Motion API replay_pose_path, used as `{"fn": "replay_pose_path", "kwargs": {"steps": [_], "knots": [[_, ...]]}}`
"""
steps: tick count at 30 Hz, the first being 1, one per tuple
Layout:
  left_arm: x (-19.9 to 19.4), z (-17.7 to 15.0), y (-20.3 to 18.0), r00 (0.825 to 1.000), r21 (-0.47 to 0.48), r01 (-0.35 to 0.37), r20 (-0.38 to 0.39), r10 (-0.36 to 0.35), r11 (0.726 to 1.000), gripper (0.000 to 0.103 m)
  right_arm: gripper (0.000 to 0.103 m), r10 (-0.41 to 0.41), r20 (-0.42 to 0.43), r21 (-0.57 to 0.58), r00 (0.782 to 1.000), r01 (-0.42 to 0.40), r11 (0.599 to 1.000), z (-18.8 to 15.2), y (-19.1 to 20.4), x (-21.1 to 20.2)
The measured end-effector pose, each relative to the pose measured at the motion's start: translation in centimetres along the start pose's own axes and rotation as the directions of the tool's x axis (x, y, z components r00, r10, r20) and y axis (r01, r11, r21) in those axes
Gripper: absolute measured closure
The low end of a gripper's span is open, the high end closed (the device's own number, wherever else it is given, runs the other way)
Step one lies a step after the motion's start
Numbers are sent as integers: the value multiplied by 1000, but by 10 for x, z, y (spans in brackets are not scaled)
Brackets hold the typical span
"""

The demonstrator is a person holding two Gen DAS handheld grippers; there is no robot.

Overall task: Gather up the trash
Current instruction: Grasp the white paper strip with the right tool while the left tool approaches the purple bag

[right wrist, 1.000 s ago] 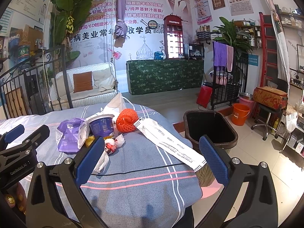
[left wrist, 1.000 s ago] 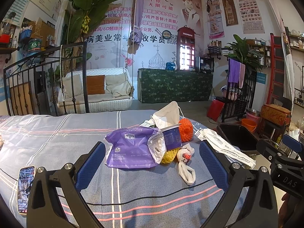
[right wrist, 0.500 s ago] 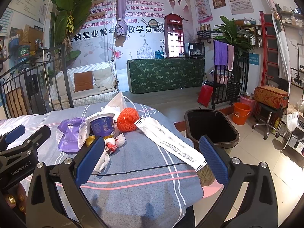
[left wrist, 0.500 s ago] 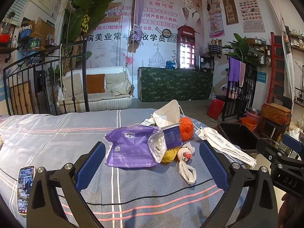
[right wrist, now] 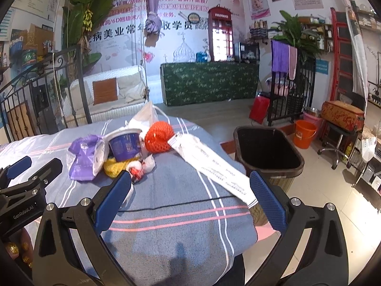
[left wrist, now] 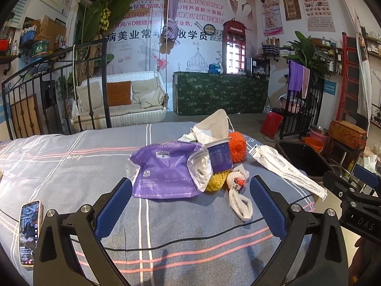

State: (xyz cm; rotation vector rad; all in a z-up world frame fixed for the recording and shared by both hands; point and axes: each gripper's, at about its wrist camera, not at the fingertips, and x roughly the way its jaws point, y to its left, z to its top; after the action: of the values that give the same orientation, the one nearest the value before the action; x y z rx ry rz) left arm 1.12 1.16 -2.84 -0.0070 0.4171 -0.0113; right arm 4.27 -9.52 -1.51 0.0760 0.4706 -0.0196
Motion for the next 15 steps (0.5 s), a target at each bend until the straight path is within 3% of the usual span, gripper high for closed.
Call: {"fn": "replay_pose_path", "kwargs": {"steps": [15], "knots": [[17, -1, -3, 993, 45, 31, -112, -26, 999, 5, 4, 7, -110, -41, 994, -12, 999, -5, 1, 40]]}}
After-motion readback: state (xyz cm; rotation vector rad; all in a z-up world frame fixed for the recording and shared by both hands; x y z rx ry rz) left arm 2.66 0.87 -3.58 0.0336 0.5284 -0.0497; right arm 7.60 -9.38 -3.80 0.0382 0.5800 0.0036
